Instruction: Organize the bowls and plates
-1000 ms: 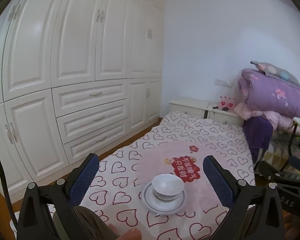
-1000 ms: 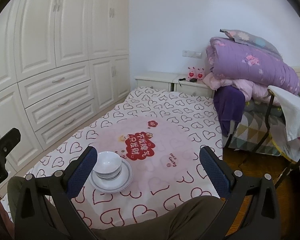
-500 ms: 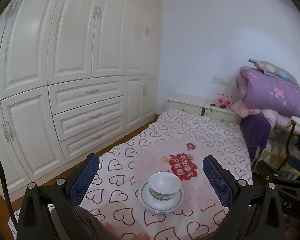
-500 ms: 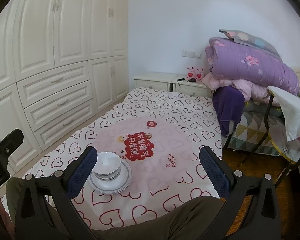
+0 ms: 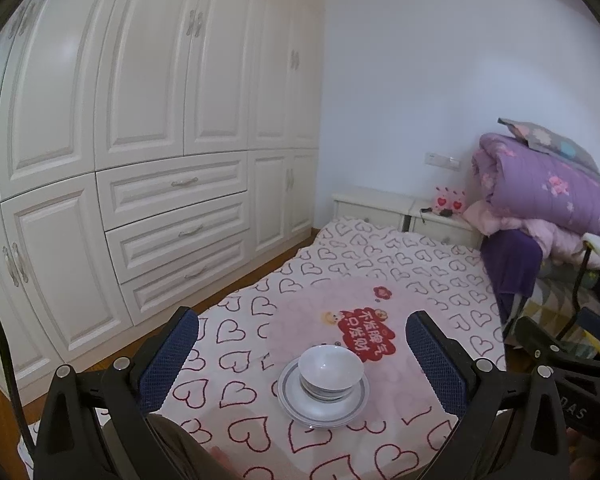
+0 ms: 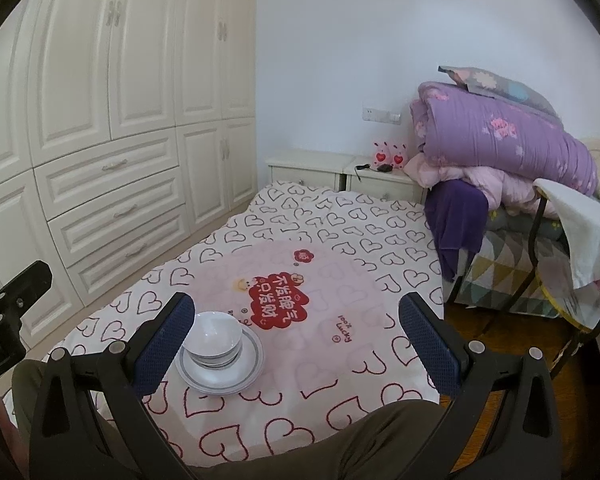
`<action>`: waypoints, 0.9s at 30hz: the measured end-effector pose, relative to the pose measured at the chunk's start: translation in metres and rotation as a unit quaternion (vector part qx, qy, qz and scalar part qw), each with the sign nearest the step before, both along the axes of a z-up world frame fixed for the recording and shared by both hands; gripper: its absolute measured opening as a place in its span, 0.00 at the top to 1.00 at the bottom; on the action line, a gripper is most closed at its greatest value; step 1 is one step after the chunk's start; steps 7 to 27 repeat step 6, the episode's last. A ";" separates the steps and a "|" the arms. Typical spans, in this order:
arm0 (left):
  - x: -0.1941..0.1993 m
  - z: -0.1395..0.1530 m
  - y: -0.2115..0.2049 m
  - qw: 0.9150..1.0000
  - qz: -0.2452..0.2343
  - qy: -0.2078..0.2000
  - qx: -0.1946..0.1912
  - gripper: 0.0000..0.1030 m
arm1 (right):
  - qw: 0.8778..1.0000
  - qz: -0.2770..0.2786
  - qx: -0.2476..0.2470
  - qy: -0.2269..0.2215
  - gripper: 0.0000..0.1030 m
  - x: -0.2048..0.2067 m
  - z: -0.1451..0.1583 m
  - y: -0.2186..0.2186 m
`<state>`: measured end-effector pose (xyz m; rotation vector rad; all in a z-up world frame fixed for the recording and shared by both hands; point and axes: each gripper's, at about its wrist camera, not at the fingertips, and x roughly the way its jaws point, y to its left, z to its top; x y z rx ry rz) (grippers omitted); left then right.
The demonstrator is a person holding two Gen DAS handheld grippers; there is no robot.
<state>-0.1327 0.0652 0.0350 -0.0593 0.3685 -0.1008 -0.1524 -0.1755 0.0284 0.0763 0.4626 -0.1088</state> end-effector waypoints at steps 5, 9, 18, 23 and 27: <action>-0.005 -0.002 -0.001 1.000 -0.002 -0.010 -0.002 0.01 | 1.000 0.001 -0.001 -0.005 0.00 0.000 0.002 0.001; -0.005 -0.002 -0.002 1.000 -0.004 -0.012 0.000 0.01 | 1.000 0.001 -0.001 -0.006 0.00 0.000 0.003 0.002; -0.005 -0.002 -0.002 1.000 -0.004 -0.012 0.000 0.01 | 1.000 0.001 -0.001 -0.006 0.00 0.000 0.003 0.002; -0.005 -0.002 -0.002 1.000 -0.004 -0.012 0.000 0.01 | 1.000 0.001 -0.001 -0.006 0.00 0.000 0.003 0.002; -0.005 -0.002 -0.002 1.000 -0.004 -0.012 0.000 0.01 | 1.000 0.001 -0.001 -0.006 0.00 0.000 0.003 0.002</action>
